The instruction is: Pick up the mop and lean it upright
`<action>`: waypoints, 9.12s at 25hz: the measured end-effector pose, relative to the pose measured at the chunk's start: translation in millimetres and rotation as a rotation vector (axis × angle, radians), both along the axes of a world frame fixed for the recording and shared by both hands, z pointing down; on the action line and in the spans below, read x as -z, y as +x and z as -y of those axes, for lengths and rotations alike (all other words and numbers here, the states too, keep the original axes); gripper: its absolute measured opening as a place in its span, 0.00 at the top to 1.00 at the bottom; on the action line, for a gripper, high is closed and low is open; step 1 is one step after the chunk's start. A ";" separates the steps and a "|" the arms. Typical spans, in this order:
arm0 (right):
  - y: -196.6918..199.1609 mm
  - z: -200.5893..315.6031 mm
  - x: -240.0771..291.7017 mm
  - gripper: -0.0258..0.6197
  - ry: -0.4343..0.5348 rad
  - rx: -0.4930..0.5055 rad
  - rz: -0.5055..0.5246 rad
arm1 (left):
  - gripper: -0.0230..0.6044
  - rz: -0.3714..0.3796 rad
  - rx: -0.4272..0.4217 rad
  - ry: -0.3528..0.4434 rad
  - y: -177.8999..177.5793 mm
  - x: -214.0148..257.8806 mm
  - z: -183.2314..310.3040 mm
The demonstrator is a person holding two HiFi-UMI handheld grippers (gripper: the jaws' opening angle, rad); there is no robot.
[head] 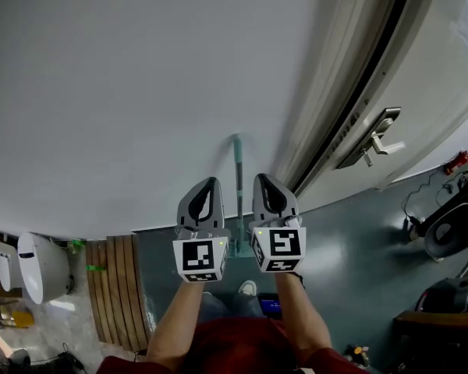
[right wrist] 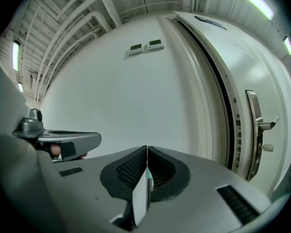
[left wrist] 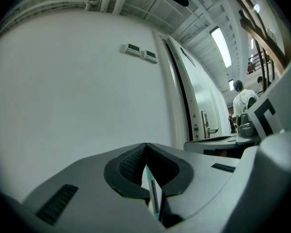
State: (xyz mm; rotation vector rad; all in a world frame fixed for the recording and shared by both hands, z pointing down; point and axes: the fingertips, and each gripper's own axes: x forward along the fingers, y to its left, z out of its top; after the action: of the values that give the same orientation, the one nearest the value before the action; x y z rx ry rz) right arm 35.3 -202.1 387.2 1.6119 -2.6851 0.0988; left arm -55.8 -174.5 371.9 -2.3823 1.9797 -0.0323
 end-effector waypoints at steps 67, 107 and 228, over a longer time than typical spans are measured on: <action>-70.0 121.2 -90.7 0.79 -0.184 -0.059 -0.130 | 0.94 -0.024 0.001 -0.052 -64.5 -30.6 51.8; -41.0 -3.0 -67.8 0.80 -0.091 -0.112 -0.083 | 0.94 -0.015 -0.012 -0.066 -64.2 -43.2 31.6; 6.3 -17.7 -20.0 0.80 -0.035 -0.136 -0.083 | 0.94 0.011 -0.056 0.085 -47.1 54.1 -3.5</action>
State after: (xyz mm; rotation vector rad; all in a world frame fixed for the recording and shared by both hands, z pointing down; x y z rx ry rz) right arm 41.5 -184.4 407.2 1.7471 -2.4978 0.0772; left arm -102.9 -171.0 317.8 -2.3778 1.8694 0.0400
